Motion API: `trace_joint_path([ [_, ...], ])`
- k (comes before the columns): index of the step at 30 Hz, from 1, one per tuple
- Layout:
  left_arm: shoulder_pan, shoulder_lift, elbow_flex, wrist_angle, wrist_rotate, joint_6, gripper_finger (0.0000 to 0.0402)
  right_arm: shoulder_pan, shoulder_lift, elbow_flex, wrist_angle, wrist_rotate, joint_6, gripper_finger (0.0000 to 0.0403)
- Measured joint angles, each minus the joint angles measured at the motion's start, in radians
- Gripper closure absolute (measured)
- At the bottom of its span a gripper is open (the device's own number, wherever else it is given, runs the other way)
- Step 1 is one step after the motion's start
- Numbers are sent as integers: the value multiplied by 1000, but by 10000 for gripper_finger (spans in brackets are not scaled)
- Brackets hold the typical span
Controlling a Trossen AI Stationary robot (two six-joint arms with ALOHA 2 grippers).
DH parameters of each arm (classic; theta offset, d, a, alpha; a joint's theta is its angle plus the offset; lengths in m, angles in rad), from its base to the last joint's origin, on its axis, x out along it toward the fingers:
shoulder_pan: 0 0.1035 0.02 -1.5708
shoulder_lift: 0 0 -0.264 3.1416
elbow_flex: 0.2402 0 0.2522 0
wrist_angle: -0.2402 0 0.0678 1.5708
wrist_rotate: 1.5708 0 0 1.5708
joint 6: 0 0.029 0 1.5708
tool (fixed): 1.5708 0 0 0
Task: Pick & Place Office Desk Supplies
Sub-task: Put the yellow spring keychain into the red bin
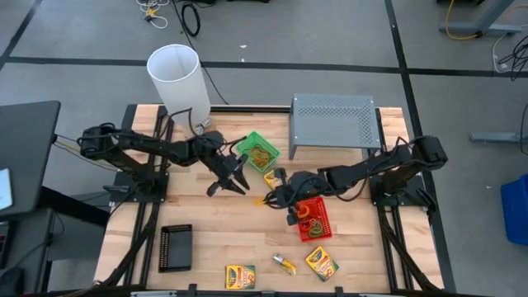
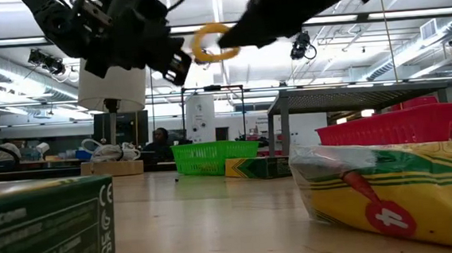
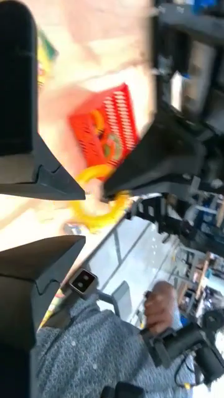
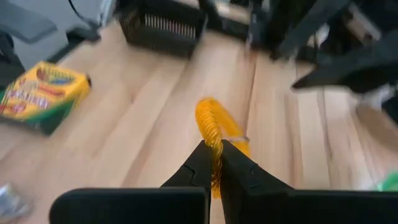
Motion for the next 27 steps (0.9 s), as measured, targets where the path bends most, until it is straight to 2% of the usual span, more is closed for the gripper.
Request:
trace_joint_path([
  [6,42,0,0,-80,-1,36,291,53,-74,0,-233,90,134,392],
  [10,55,0,0,-97,-2,56,291,82,-115,0,-404,109,259,392],
  [19,59,0,0,-116,-51,95,291,138,-122,0,-698,87,510,392],
  [27,57,0,0,-126,-83,110,291,160,-120,0,-766,8,637,389],
])
